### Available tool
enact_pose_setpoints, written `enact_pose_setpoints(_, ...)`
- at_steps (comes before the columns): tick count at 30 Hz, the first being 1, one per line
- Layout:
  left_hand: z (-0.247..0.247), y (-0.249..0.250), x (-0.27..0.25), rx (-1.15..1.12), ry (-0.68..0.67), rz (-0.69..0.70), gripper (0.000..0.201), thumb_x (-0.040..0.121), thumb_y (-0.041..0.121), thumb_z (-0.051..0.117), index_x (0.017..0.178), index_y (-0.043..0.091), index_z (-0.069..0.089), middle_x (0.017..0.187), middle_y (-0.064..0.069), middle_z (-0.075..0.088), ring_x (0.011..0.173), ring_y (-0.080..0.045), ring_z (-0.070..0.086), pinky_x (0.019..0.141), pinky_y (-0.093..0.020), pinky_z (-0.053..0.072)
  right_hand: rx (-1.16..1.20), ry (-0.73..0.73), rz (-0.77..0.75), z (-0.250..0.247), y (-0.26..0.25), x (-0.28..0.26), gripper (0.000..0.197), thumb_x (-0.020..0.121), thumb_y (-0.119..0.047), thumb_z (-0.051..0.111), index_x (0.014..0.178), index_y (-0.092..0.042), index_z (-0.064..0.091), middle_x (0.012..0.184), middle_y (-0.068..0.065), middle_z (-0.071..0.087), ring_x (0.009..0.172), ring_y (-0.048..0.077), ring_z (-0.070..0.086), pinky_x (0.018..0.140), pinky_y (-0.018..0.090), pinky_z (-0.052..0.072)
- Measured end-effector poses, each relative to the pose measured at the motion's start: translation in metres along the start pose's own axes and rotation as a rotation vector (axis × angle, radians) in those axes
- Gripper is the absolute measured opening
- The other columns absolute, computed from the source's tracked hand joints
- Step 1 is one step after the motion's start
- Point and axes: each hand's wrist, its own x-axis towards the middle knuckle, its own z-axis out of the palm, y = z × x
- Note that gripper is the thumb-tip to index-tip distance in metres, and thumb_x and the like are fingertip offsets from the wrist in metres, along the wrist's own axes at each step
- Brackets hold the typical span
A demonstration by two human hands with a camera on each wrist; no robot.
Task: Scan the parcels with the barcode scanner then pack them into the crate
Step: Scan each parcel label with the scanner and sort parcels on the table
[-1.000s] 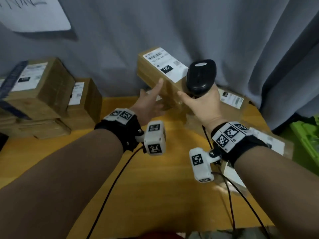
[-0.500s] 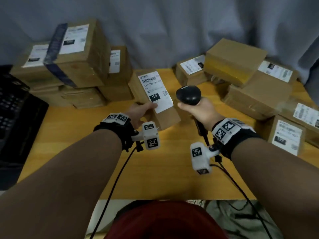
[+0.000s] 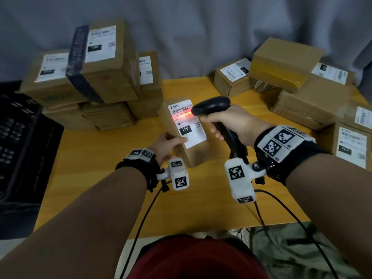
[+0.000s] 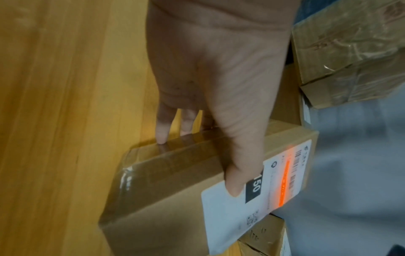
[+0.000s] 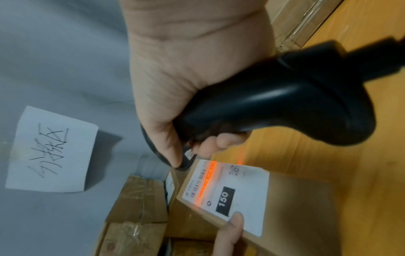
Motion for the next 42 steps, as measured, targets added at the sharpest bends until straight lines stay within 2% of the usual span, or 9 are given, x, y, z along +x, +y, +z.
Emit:
enact_pose_setpoints(5,-0.008,0.0,-0.003,0.032,-0.035,-0.012,0.065,0.063,0.042,0.079,0.123,0.024,0.058,0.117,0.004,0.066,0.109,-0.019,0.061,0.089,-0.044,0.056,-0.005,0.065,-0.002,0.008,-0.016,-0.014,0.008,0.079,-0.006,0.064,0.072,-0.007,0.06,0.057,0.005,0.052,0.046,0.016,0.047,0.046,0.022,0.041)
enact_pose_setpoints(11,-0.011,0.004,-0.005,0.103,-0.03,-0.019,0.08,0.05,0.054,0.079,0.123,0.027,0.058,0.117,0.007,0.065,0.108,-0.016,0.058,0.086,-0.038,0.05,-0.002,0.083,-0.012,0.016,-0.02,-0.018,0.015,0.077,-0.004,0.063,0.065,-0.009,0.056,0.055,0.005,0.051,0.044,0.016,0.044,0.044,0.021,0.039)
enact_pose_setpoints(15,-0.01,0.003,-0.002,0.105,-0.021,-0.006,0.093,0.041,0.054,0.08,0.126,0.025,0.057,0.119,0.006,0.066,0.111,-0.02,0.058,0.094,-0.044,0.049,0.001,0.09,-0.01,0.018,-0.021,-0.018,0.018,0.077,-0.003,0.063,0.063,-0.009,0.055,0.053,0.005,0.051,0.043,0.015,0.044,0.043,0.02,0.039)
enact_pose_setpoints(20,-0.012,-0.001,0.001,0.122,0.003,-0.024,0.067,0.061,0.05,0.077,0.12,0.025,0.059,0.114,0.004,0.064,0.104,-0.02,0.057,0.091,-0.042,0.049,0.025,0.096,-0.03,0.02,-0.021,-0.014,0.003,0.082,-0.006,0.066,0.083,-0.003,0.066,0.066,0.008,0.064,0.048,0.015,0.054,0.048,0.023,0.047)
enact_pose_setpoints(24,-0.027,-0.007,-0.002,0.022,0.054,-0.029,0.064,0.067,0.05,0.067,0.121,0.02,0.054,0.111,-0.009,0.067,0.088,-0.028,0.063,0.076,-0.037,0.051,-0.006,0.049,-0.03,0.03,-0.016,-0.005,0.004,0.086,-0.007,0.065,0.09,-0.008,0.063,0.082,0.012,0.068,0.052,0.018,0.059,0.053,0.025,0.05)
enact_pose_setpoints(30,-0.104,-0.045,-0.025,-0.162,0.259,-0.08,0.045,0.089,0.035,0.054,0.128,0.014,0.045,0.117,-0.018,0.061,0.095,-0.037,0.062,0.071,-0.04,0.053,-0.038,0.005,-0.016,0.069,0.0,0.023,0.017,0.087,-0.008,0.066,0.104,-0.003,0.066,0.083,0.012,0.068,0.054,0.018,0.058,0.051,0.023,0.049)
enact_pose_setpoints(33,-0.154,-0.065,-0.044,-0.137,0.407,-0.101,0.039,0.09,0.037,0.052,0.123,0.018,0.048,0.117,-0.019,0.059,0.099,-0.039,0.06,0.078,-0.047,0.053,-0.086,-0.059,-0.034,0.105,0.0,0.034,0.022,0.086,-0.007,0.067,0.108,-0.003,0.066,0.084,0.012,0.069,0.055,0.018,0.059,0.05,0.023,0.05)
enact_pose_setpoints(37,-0.192,-0.076,-0.051,0.066,0.577,-0.114,0.043,0.091,0.033,0.048,0.132,0.021,0.044,0.128,-0.018,0.054,0.109,-0.039,0.055,0.095,-0.052,0.048,-0.11,-0.124,-0.083,0.156,-0.006,0.046,0.022,0.084,-0.009,0.07,0.105,-0.005,0.067,0.083,0.01,0.07,0.055,0.017,0.061,0.051,0.023,0.05)
enact_pose_setpoints(42,-0.18,-0.062,-0.046,0.628,0.607,-0.058,0.091,0.082,0.054,0.063,0.15,0.021,0.014,0.149,-0.015,0.022,0.133,-0.039,0.031,0.105,-0.05,0.037,-0.168,-0.178,-0.115,0.199,-0.013,0.056,0.015,0.082,-0.011,0.072,0.096,-0.009,0.068,0.078,0.007,0.07,0.057,0.018,0.063,0.056,0.027,0.052)
